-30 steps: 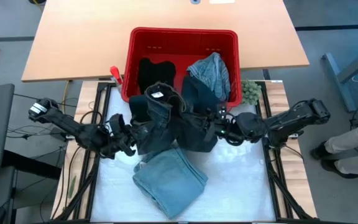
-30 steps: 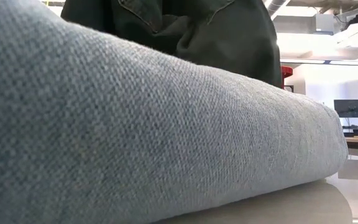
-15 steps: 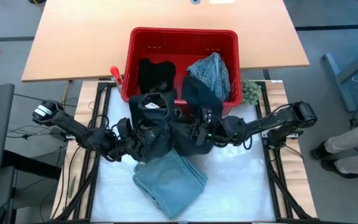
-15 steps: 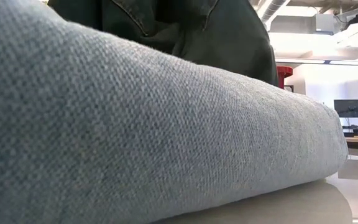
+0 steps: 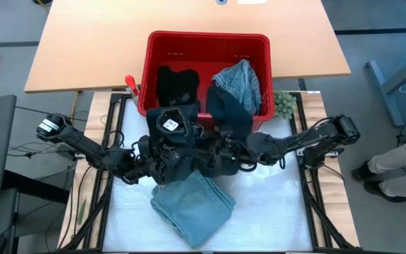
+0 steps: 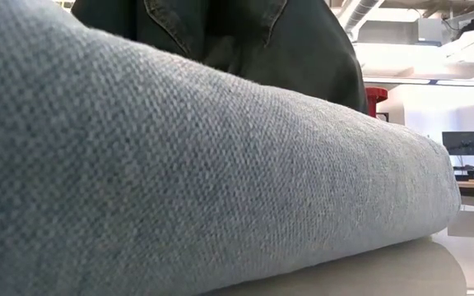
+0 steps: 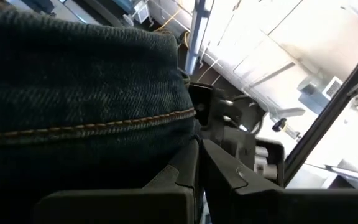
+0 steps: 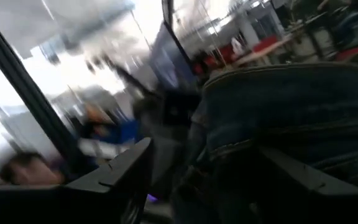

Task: Fold Laundry from Bin
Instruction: Fold the dark blue pants

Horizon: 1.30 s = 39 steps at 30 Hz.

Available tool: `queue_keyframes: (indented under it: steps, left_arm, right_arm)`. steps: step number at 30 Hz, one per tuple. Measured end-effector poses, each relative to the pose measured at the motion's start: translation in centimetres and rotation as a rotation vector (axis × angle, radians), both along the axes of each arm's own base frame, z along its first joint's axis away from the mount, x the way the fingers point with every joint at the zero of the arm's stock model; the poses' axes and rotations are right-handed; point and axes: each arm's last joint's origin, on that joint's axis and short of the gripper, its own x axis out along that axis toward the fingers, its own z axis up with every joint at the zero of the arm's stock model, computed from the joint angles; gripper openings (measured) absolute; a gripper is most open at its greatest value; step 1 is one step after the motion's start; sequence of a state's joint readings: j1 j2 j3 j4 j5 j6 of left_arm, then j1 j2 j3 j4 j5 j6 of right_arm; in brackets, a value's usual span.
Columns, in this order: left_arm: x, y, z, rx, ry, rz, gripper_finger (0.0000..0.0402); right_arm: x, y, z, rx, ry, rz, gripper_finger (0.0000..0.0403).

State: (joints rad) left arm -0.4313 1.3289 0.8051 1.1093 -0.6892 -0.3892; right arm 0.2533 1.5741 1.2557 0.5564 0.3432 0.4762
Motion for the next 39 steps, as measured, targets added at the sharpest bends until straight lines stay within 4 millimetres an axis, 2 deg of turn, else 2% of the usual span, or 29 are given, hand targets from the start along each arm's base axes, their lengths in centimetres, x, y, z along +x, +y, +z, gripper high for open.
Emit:
queue_keyframes:
  steps: [3, 13, 19, 23, 28, 29, 33, 37, 39]
  left_arm:
    - [0.1, 0.0, -0.2, -0.017, 0.015, -0.010, 0.0000]
    - [0.2, 0.0, -0.3, -0.028, 0.024, -0.007, 0.0000]
    - [0.4, 0.3, -0.3, -0.026, 0.017, -0.020, 0.0000]
    - [0.7, 0.6, -0.4, -0.025, 0.007, -0.110, 0.0011]
    - [1.0, 0.8, -0.7, -0.056, 0.023, -0.217, 0.0065]
    - [1.0, 0.8, -0.7, -0.060, 0.021, -0.241, 0.0080]
    - [-0.1, 1.2, 0.4, -0.032, 0.034, -0.425, 0.0138]
    - [-3.2, 2.7, 2.7, -0.012, 0.041, -0.633, 0.0175]
    - [-4.8, 3.3, 3.6, -0.003, 0.038, -0.638, 0.0181]
  right_arm:
    - [0.1, 0.4, 0.5, -0.119, 0.104, -0.011, 0.0276]
    - [0.0, 0.9, 1.1, -0.312, 0.297, -0.022, 0.0276]
    - [0.0, 0.8, 1.0, -0.370, 0.320, -0.060, 0.0263]
    - [0.0, 0.8, 1.0, -0.372, 0.327, -0.071, 0.0204]
    - [-0.3, 0.7, 1.0, -0.380, 0.342, -0.062, 0.0067]
    - [-0.5, 0.7, 1.1, -0.387, 0.347, -0.045, 0.0054]
    - [-2.6, 0.8, 2.1, -0.432, 0.399, -0.014, 0.0056]
    - [-5.9, 0.7, 3.9, -0.506, 0.421, 0.061, 0.0056]
    - [-7.1, 1.3, 4.6, -0.567, 0.402, 0.137, 0.0056]
